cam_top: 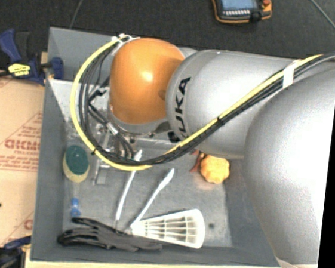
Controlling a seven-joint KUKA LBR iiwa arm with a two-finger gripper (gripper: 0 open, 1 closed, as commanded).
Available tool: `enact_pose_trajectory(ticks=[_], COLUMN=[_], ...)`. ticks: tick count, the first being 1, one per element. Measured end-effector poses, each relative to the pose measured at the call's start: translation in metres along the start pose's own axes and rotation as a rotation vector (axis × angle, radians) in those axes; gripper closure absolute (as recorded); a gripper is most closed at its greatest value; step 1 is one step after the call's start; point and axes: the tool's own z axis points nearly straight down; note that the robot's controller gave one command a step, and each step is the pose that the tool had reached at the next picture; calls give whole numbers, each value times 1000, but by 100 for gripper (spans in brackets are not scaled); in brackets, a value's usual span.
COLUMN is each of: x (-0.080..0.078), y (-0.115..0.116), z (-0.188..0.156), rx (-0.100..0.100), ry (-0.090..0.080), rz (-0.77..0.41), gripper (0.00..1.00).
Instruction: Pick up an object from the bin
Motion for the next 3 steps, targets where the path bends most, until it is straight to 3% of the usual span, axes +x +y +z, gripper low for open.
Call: enact_pose_trajectory(ticks=[1, 2, 3], x=[0, 56, 25], y=[0, 5, -44], z=[0, -3, 30], rx=[0, -1, 3], ry=[0, 0, 1], rz=[0, 339, 27], gripper=[0, 0, 0])
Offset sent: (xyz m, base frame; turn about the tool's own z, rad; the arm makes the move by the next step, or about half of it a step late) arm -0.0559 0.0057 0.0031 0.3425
